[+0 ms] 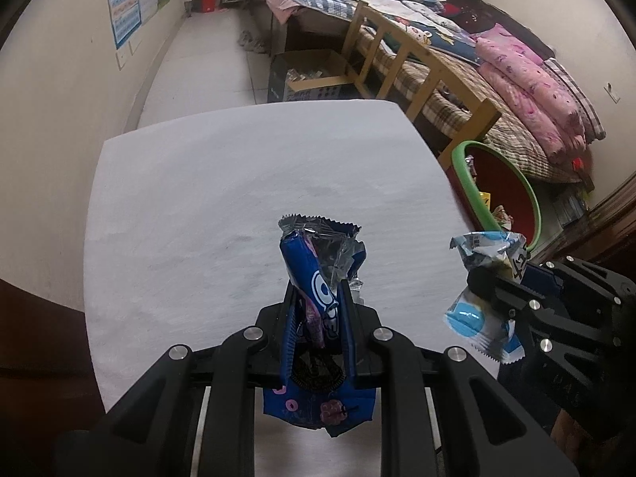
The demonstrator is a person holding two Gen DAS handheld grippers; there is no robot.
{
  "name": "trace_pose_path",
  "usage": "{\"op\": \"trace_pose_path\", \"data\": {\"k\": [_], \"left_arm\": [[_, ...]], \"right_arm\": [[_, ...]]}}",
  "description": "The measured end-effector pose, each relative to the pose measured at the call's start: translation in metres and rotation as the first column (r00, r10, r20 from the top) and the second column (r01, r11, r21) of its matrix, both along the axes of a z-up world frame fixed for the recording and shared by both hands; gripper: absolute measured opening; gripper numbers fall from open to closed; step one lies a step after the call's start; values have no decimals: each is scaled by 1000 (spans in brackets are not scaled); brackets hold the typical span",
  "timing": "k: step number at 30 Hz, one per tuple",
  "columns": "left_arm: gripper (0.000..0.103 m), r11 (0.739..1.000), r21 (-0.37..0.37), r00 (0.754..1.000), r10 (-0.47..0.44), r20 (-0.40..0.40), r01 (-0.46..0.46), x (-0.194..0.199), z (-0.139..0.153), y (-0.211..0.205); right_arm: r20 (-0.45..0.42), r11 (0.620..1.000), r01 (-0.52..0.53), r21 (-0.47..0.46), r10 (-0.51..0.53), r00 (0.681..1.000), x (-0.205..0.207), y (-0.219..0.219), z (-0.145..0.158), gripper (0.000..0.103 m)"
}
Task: Collect trash
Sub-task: 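Carry the white-blue wrapper and Oreo wrapper over the green bin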
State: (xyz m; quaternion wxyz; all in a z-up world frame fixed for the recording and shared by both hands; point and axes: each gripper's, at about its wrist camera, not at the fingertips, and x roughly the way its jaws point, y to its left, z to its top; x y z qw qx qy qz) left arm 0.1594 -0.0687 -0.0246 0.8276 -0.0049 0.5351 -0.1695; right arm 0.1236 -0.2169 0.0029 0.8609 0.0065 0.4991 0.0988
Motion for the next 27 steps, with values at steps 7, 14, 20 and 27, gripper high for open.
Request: {"op": "trace_pose_path", "data": {"k": [7,14,20,27], "left_arm": [[17,1000,5,999,-29,31,29,-2,17,-20],[16,998,2,996,-69,62,69,2,34,-53],[16,992,-10,989,-124,76,126,14,45,-95],[17,976,-14,972,-216,88,218,28,52,-157]], "right_arm": [[27,999,43,17,-44,999,0,-29,13,22],[46,995,98,20,-99,994,3,-68,20,22],[58,987,160,21,-161,985,10,-109,25,22],[67,969,247,9,-247,967,19,-171,28,22]]}}
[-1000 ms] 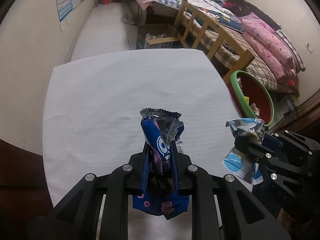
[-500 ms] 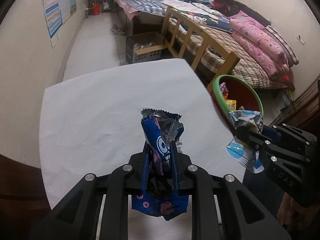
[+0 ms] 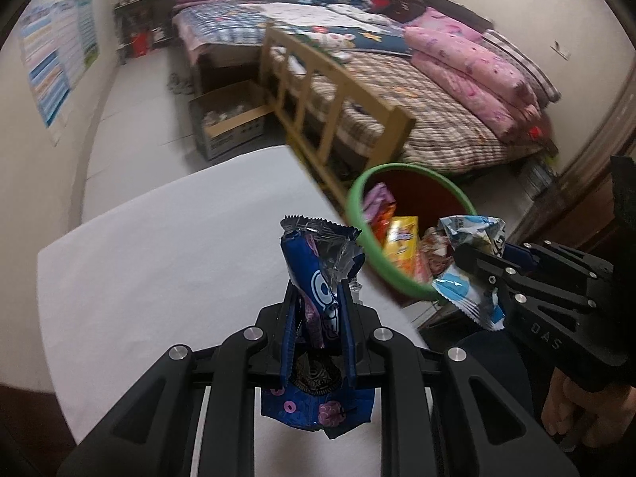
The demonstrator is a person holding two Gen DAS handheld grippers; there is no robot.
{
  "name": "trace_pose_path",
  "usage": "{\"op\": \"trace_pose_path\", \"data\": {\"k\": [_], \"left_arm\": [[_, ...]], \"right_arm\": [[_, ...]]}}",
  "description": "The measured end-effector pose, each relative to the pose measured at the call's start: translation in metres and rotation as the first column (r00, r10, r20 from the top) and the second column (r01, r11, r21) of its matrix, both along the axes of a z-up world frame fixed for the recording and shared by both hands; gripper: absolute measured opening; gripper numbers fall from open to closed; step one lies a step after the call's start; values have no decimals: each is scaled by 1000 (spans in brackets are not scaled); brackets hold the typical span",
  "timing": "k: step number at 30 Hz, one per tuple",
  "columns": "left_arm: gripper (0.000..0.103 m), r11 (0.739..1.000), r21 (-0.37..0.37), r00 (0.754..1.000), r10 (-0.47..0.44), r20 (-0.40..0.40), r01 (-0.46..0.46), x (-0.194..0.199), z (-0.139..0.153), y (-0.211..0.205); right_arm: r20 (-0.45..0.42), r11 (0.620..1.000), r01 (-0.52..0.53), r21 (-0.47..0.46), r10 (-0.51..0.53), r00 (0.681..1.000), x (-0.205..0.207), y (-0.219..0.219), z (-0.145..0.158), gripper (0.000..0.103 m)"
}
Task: Collect trash
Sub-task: 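Carry the white-blue wrapper and Oreo wrapper over the green bin, then open both grippers to drop the wrappers into the bin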
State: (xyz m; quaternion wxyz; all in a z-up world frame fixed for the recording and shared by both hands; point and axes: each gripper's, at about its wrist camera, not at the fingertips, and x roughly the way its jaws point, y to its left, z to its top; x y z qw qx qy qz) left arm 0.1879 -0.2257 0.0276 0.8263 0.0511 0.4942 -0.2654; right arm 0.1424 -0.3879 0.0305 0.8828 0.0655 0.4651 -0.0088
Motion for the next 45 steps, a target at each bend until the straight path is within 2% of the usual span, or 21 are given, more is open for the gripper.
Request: {"op": "trace_pose_path", "data": {"k": [7,15,19,27,28,29,30,31,32,33,34,36,38,40,43,45], "left_arm": [[17,995,-6,995,-98,3,98,17,0,-71],[17,986,-20,986,-165,-9,165,39,-7,-140],[17,984,-25,984,-178,-18,178,52,-13,-165],[20,984,-14,983,-179,-42,179,70,-28,-190],[20,984,-15,983,-178,-46,177,72,-29,-191],[25,984,-15,983,-176,-49,176,72,-30,-193],[38,985,-14,984,-172,-48,172,73,-31,-192],[46,986,-19,985,-166,-41,166,73,-30,-192],[62,987,-25,986,-161,-33,160,74,-28,-191],[75,988,-32,989,-150,-21,149,74,-26,-190],[80,990,-36,991,-136,-12,136,74,-25,-188],[87,993,-42,993,-115,-6,115,74,-23,-184],[90,995,-48,996,-92,-4,91,76,-21,-177],[93,996,-63,998,-70,1,70,76,-17,-168],[95,995,-86,999,-49,1,48,76,-12,-153],[95,996,-86,1000,-32,1,32,75,-9,-143]], "right_arm": [[-1,996,81,-23,-81,997,11,-60,1,22],[-13,985,170,-32,-171,985,28,-122,-10,22],[-30,980,196,-26,-197,980,36,-143,-23,22],[-66,977,212,-18,-213,975,45,-159,-48,22],[-71,977,213,-15,-213,974,46,-160,-51,22],[-76,977,213,-14,-214,974,47,-161,-54,23],[-84,977,212,-13,-212,974,49,-161,-56,25],[-88,977,211,-13,-211,973,50,-162,-58,31],[-91,977,212,-16,-212,973,50,-162,-60,43],[-95,977,213,-26,-214,972,50,-162,-62,49],[-91,977,213,-28,-215,972,50,-162,-62,56],[-87,976,213,-33,-215,973,49,-160,-61,63],[-82,976,216,-33,-218,972,47,-158,-59,76],[-63,976,216,-30,-218,974,44,-155,-54,83],[-39,977,211,-29,-212,976,40,-148,-44,92],[-26,979,203,-18,-204,979,38,-142,-38,94]]}}
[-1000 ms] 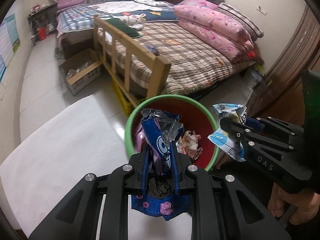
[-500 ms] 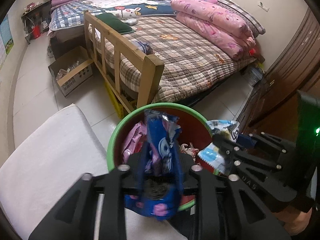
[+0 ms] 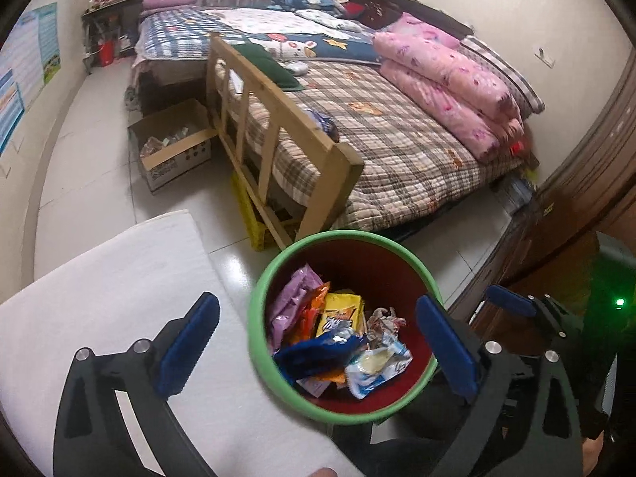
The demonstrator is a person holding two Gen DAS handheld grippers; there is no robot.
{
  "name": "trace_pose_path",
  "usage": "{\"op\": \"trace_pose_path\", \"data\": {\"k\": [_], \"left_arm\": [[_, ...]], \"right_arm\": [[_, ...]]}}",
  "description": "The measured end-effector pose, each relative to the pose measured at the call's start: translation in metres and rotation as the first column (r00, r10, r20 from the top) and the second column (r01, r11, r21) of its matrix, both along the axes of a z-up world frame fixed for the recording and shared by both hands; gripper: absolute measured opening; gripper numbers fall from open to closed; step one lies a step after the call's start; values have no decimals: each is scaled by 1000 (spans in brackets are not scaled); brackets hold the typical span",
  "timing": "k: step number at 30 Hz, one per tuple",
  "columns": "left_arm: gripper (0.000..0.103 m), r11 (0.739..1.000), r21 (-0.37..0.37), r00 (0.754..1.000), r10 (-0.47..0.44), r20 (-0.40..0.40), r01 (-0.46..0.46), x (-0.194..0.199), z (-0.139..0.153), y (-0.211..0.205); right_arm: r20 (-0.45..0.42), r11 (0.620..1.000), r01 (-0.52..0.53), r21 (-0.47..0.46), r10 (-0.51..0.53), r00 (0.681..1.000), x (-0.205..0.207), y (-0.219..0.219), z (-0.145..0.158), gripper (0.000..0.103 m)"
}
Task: Collect trash
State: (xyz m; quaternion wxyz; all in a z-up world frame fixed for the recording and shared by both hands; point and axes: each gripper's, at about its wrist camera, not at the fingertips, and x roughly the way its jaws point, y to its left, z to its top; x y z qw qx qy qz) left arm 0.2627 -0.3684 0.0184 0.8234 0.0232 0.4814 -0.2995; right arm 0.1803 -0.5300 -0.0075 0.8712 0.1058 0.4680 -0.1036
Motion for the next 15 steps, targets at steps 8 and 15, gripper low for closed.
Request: {"op": "trace_pose_path", "data": {"k": [8,15], "left_arm": [[95,992,38,993,118,32,-119,-20,19,75],[95,956,81,954,268,137,-281,-53,39,171]], "right_arm": [[32,998,-60,-1,60,998,-11,56,25,98],[80,989,-146,-29,148,986,-27,128,50,98]]}}
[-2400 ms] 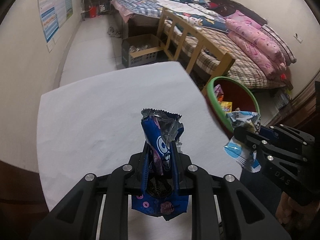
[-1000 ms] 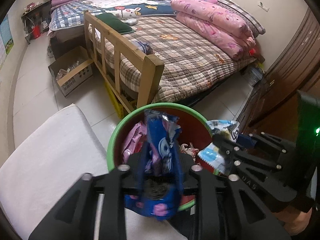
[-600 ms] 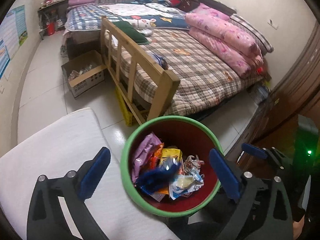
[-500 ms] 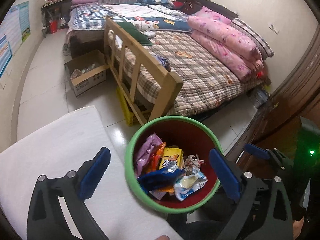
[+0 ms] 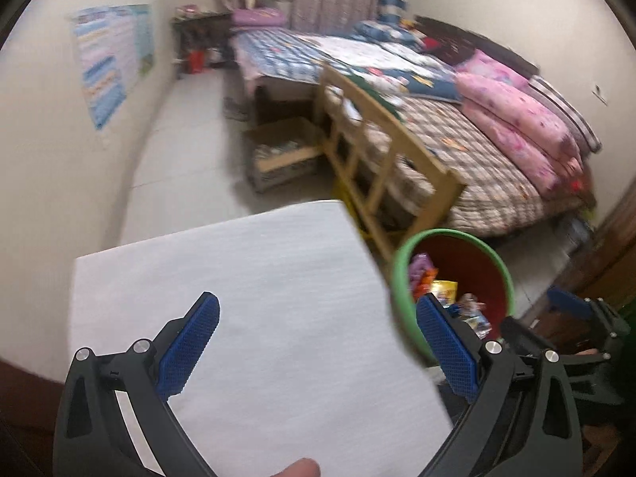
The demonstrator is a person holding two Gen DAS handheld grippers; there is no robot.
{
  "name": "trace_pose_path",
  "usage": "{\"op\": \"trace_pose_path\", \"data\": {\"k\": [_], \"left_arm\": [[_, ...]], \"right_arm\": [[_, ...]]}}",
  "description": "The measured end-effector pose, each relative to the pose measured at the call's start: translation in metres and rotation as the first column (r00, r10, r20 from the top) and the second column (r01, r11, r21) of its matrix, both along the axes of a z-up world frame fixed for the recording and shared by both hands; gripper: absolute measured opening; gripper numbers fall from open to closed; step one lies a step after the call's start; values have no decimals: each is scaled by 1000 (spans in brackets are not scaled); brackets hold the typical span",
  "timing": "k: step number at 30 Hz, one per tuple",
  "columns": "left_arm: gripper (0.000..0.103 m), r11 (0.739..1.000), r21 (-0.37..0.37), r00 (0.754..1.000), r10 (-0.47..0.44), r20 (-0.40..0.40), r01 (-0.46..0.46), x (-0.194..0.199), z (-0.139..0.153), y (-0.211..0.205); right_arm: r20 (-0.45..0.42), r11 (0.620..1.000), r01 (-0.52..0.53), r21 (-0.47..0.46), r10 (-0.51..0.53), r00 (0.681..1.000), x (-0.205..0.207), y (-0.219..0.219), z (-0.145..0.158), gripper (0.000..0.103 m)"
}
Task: Collect trash
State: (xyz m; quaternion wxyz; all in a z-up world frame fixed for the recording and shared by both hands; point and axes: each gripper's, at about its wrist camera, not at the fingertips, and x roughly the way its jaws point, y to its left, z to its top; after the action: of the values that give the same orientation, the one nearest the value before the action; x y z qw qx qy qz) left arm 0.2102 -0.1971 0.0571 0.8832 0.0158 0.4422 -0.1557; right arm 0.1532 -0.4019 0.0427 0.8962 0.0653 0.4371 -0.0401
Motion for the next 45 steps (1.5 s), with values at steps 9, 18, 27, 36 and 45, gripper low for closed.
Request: {"op": "trace_pose_path", "data": {"k": [9,18,27,36,45], "left_arm": [[95,986,33,978,157,139,-163,-70,23,112],[95,971,42,947,220,235,-236,-123,32,160],[95,948,19,906,298,300,-318,-161,39,182],[95,947,16,900,300,317,-321,-169,42,181],[95,946,39,898,292,330,-322,-168,44,178]], "right_arm": [[98,991,-137,8,135,986,-29,99,26,98],[195,982,-181,-48,187,963,-60,160,48,98],[262,983,-168,-72,181,948,-86,177,57,98],[310,983,-165,-81,182,933,-97,180,64,98],[315,983,-172,-72,186,931,-101,182,64,98]]}}
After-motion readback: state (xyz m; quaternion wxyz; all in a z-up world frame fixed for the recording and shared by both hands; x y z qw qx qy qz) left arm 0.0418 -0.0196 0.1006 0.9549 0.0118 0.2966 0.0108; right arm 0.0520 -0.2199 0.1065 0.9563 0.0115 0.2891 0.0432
